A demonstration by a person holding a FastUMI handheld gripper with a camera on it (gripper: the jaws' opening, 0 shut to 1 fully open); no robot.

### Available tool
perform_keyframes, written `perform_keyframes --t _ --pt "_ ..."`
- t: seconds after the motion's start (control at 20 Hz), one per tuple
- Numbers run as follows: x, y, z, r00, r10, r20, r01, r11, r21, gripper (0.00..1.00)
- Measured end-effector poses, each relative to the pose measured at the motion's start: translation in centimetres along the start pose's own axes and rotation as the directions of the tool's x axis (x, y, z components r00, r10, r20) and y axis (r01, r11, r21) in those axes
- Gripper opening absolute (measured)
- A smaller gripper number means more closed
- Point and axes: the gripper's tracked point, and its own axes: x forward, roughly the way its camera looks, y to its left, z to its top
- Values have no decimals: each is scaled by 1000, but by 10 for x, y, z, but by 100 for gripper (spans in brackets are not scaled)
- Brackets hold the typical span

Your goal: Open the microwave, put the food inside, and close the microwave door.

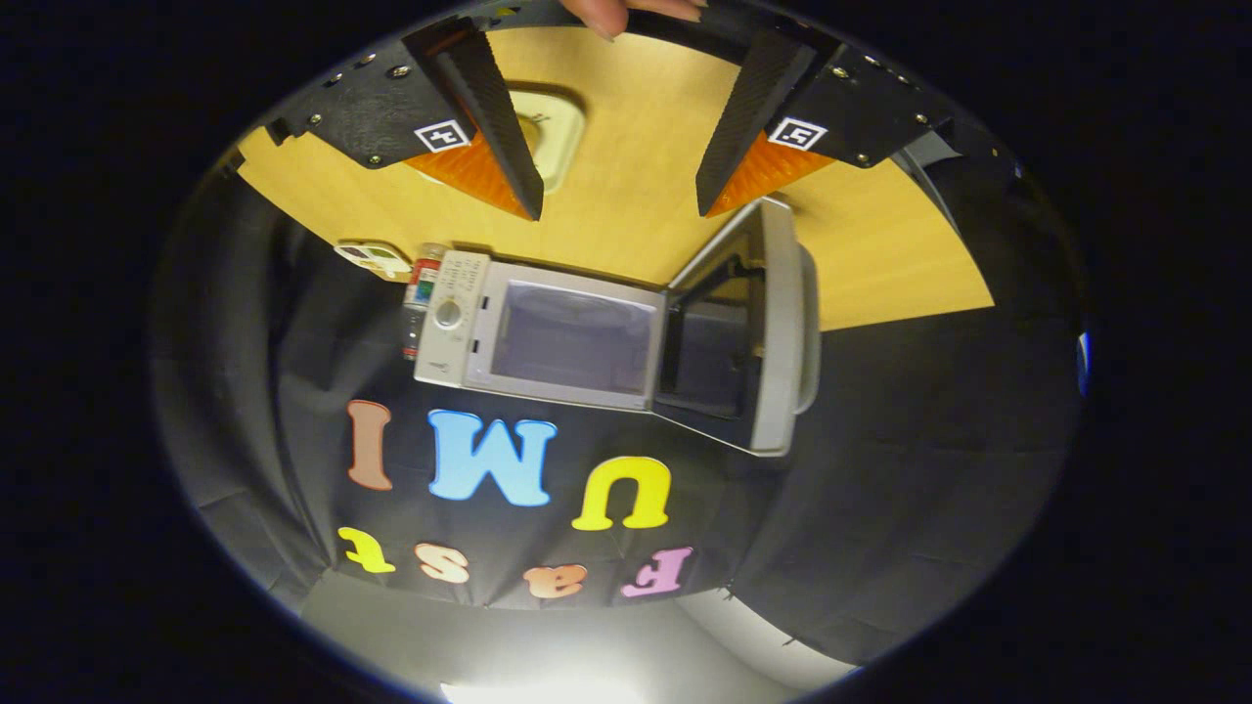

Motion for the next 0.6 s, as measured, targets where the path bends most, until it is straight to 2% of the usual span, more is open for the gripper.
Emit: perform_keyframes --t 0.1,0.25,0.35,0.45,0.6 --pt "8 -31 -17 998 -34 -49 36 999 40 95" --pt "23 -52 -42 991 -22 -134 40 990 132 95" --pt "34 -58 -60 979 -14 -203 47 986 159 96" --pt "40 -71 -67 977 -51 -205 86 982 166 96" --pt "52 -62 -79 969 -20 -247 67 981 184 95"
